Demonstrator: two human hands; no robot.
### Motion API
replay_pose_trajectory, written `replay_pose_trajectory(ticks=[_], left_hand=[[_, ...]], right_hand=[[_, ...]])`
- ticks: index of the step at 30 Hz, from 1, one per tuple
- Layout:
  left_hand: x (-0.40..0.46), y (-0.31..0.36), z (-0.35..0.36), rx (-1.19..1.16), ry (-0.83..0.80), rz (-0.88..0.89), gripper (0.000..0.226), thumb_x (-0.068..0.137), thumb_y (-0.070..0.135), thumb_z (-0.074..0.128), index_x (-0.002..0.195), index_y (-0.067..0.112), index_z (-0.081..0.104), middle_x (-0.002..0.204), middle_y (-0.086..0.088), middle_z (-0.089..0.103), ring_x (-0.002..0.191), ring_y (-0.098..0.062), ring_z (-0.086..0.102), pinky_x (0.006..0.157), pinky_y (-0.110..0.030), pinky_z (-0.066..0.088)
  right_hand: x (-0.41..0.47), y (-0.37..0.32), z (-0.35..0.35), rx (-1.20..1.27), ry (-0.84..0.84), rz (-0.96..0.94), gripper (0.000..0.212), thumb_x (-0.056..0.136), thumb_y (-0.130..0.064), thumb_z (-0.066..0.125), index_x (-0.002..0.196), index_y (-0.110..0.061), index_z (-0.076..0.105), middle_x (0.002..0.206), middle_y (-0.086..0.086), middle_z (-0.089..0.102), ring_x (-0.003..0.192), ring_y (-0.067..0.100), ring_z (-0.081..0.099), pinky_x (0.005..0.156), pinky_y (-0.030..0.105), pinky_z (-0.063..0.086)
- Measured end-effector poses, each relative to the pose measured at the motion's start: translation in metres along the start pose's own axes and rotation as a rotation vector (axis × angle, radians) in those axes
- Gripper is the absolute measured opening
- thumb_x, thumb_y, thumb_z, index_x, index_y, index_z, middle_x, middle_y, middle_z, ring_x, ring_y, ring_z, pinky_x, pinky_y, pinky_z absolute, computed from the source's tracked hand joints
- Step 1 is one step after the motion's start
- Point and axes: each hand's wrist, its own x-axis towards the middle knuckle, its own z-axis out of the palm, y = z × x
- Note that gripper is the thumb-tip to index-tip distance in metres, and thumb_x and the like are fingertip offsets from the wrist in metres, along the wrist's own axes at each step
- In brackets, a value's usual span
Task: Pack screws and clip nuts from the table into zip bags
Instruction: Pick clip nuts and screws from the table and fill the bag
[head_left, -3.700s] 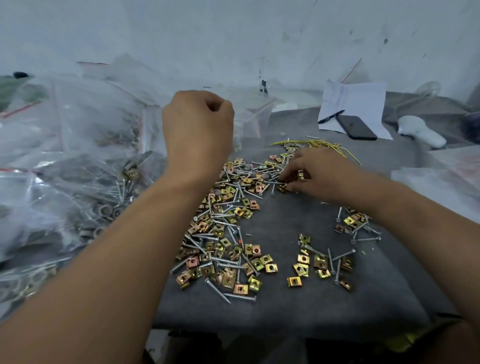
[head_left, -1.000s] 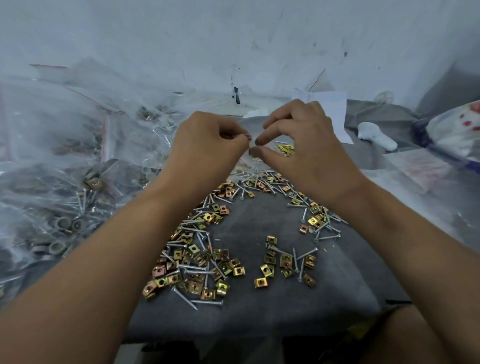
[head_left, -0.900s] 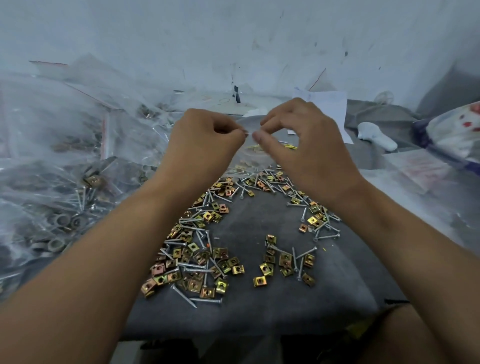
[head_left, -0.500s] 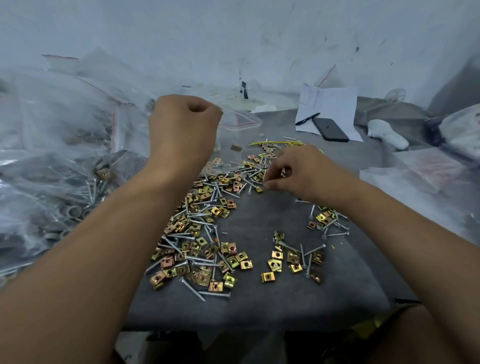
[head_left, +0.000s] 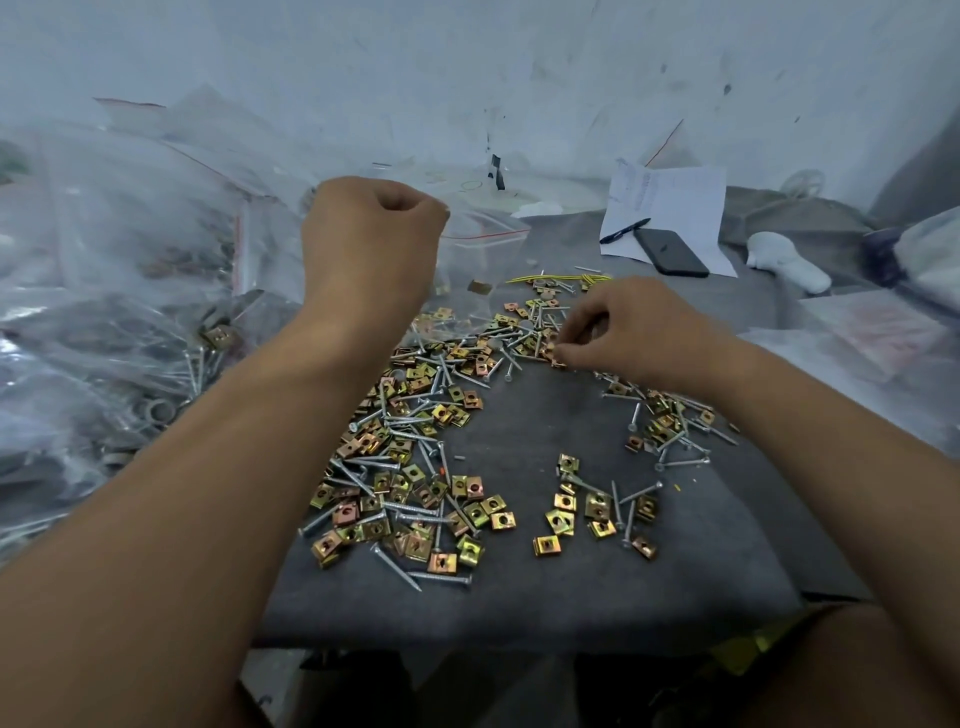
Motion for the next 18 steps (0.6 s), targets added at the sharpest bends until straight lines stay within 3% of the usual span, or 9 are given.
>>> replay_pose_trajectory(ticks=[2, 5, 9, 11, 14, 18], left_hand=[[0.0, 0.001, 0.0, 0.01, -0.012, 0.0, 0.027, 0.097, 0.014, 0.061, 0.091, -0.009, 0.072, 0.076, -0.014, 0.05, 0.068, -0.021, 0.038, 0.051, -0.016, 0.04], [-0.001, 0.004, 0.001, 0.019, -0.032, 0.005, 0.016, 0.096, 0.015, 0.06, 0.084, 0.01, 0.069, 0.077, -0.011, 0.048, 0.072, -0.02, 0.035, 0.056, -0.022, 0.04], [-0.003, 0.004, 0.001, 0.006, -0.038, 0.015, 0.011, 0.094, 0.015, 0.06, 0.085, 0.018, 0.063, 0.077, -0.011, 0.047, 0.074, -0.02, 0.035, 0.063, -0.032, 0.035], [-0.003, 0.004, 0.0, 0.005, -0.035, 0.008, 0.013, 0.094, 0.015, 0.06, 0.083, 0.012, 0.067, 0.077, -0.011, 0.047, 0.073, -0.021, 0.035, 0.062, -0.03, 0.035], [0.0, 0.0, 0.0, 0.008, -0.028, 0.004, 0.03, 0.097, 0.016, 0.062, 0.091, -0.012, 0.07, 0.076, -0.013, 0.05, 0.07, -0.02, 0.038, 0.054, -0.018, 0.041], [0.0, -0.003, 0.0, 0.0, -0.025, 0.006, 0.031, 0.098, 0.017, 0.063, 0.098, -0.013, 0.07, 0.075, -0.015, 0.054, 0.068, -0.019, 0.041, 0.054, -0.013, 0.043]], right_hand=[[-0.003, 0.01, -0.004, 0.026, 0.023, 0.019, 0.006, 0.079, -0.034, 0.083, 0.076, -0.031, 0.078, 0.073, -0.017, 0.07, 0.07, -0.008, 0.061, 0.059, 0.014, 0.039], [-0.005, 0.016, 0.002, -0.001, -0.023, -0.01, 0.005, 0.08, -0.031, 0.083, 0.078, -0.031, 0.078, 0.076, -0.017, 0.067, 0.072, -0.01, 0.058, 0.057, 0.008, 0.037], [-0.001, 0.016, 0.007, -0.057, -0.029, -0.063, 0.007, 0.082, -0.031, 0.082, 0.085, -0.029, 0.076, 0.09, -0.013, 0.064, 0.082, 0.003, 0.057, 0.072, 0.026, 0.043], [0.004, 0.015, 0.006, -0.132, -0.012, -0.098, 0.01, 0.081, -0.034, 0.083, 0.087, -0.029, 0.076, 0.095, -0.011, 0.061, 0.091, 0.008, 0.055, 0.08, 0.033, 0.047], [0.009, 0.013, 0.007, -0.282, 0.005, -0.129, 0.013, 0.081, -0.04, 0.081, 0.089, -0.032, 0.077, 0.099, -0.009, 0.055, 0.102, 0.013, 0.051, 0.085, 0.036, 0.048], [0.011, 0.008, 0.007, -0.347, -0.051, -0.157, 0.013, 0.082, -0.044, 0.078, 0.092, -0.037, 0.076, 0.102, -0.011, 0.054, 0.105, 0.014, 0.051, 0.088, 0.041, 0.052]])
